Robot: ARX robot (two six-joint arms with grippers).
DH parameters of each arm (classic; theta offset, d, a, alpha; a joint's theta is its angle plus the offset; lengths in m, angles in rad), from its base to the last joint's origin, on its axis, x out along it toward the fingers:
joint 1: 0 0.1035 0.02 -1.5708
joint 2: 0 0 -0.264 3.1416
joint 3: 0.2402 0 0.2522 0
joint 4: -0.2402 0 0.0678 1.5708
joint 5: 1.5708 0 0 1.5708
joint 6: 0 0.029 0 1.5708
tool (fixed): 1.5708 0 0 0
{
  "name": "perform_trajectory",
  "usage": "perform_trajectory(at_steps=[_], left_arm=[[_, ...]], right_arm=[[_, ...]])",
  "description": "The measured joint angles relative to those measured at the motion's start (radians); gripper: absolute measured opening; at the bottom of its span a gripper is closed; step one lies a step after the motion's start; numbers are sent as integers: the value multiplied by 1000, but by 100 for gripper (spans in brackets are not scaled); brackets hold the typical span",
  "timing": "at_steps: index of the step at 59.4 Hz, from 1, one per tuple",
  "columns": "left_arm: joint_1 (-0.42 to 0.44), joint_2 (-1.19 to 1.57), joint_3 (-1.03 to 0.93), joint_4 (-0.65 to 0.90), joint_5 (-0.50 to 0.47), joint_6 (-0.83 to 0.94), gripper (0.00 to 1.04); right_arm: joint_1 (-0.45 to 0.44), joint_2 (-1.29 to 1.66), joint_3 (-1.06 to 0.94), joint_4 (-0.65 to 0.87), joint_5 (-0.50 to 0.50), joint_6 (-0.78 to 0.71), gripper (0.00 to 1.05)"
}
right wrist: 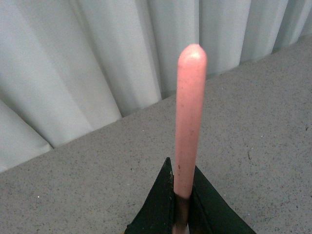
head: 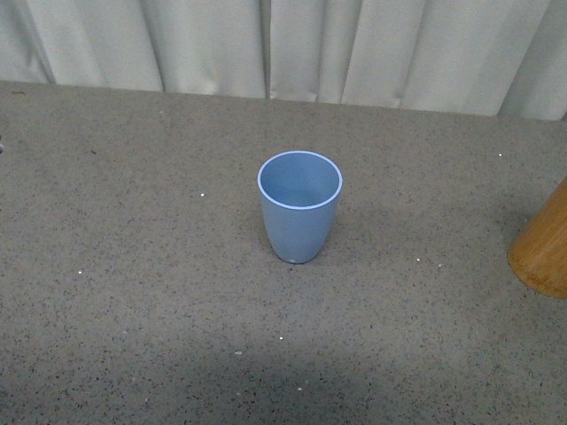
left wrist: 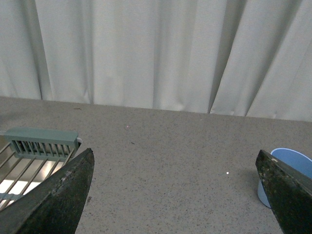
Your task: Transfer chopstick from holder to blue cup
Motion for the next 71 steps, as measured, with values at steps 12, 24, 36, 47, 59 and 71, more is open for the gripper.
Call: perform_trajectory(at_steps=[12, 24, 36, 47, 59, 71], left_arm=[[0, 0, 0, 0, 0, 0, 98], [0, 0, 0, 0, 0, 0, 98], [0, 0, 0, 0, 0, 0, 98], [0, 0, 0, 0, 0, 0, 98], [0, 0, 0, 0, 0, 0, 98], [0, 0, 0, 0, 0, 0, 98]], right_arm=[[-2, -120, -4, -66, -16, 3, 3], [-5, -268, -5, -164, -43, 27, 3], [101, -349, -2, -193, -8, 70, 3], [320, -288, 6, -100, 77, 118, 3], [409, -146, 26, -8, 110, 164, 3], [473, 32, 76, 47, 133, 250, 3]])
